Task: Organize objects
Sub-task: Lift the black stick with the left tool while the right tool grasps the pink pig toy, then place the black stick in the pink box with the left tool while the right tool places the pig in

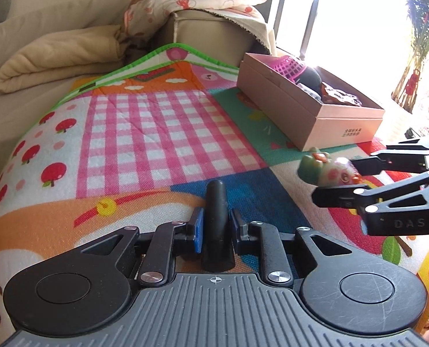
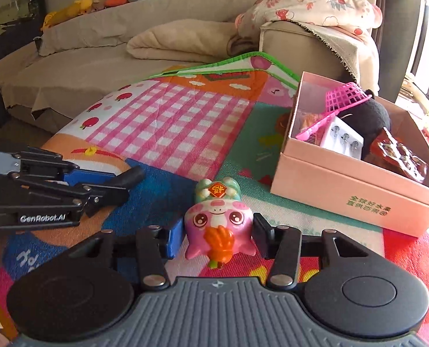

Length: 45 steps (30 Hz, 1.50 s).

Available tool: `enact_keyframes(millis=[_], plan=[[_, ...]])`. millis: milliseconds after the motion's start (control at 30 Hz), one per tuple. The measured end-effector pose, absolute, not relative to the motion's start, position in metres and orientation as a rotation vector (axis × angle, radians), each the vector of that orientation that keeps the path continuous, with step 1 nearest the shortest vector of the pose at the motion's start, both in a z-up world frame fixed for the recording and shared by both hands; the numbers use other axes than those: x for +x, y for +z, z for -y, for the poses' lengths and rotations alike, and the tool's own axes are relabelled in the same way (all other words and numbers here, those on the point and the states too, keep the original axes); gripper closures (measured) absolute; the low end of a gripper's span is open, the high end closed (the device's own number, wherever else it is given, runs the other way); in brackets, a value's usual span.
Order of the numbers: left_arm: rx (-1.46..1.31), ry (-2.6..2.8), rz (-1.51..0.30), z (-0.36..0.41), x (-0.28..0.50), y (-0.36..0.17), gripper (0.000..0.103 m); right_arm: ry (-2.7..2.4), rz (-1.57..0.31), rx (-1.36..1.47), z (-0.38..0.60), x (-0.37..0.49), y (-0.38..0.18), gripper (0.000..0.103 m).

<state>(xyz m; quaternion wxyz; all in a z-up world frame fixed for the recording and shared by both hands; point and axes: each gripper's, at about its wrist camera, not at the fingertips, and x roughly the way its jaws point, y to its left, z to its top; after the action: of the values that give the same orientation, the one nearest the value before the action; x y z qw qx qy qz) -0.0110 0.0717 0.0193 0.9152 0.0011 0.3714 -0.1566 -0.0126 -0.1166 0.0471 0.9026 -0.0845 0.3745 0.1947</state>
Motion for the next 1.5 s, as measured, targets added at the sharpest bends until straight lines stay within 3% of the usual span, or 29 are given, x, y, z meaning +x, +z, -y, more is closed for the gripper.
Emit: enact_keyframes(millis=[200,433,867,1033,1500], plan=[[0.099,-0.28,-0.722,-0.055,-0.024,0.019,0.08,0.304,-0.697,-0.16,0.162,-0.067,0.072,0.054],[0.029,-0.424,-0.801,-0.034,-0.042,0.029,0.081,0.186,-0.594,-0.108,0.212,-0.11,0.086,0.054],[-0.093,-0.565,-0.592,0.065,0.045,0.132,0.081,0.146,-0.586,0.019,0.245,-0.106,0.066,0.054],[-0.309,-0.604,-0.555,0.078,0.085,0.118,0.081,0.115,-0.589,0.022,0.252,-0.107,0.061,0.054],[-0.128,-0.494,-0.686,0.023,0.013,0.049,0.081,0.14,-0.626,0.01,0.253,-0.075,0.062,0.054]])
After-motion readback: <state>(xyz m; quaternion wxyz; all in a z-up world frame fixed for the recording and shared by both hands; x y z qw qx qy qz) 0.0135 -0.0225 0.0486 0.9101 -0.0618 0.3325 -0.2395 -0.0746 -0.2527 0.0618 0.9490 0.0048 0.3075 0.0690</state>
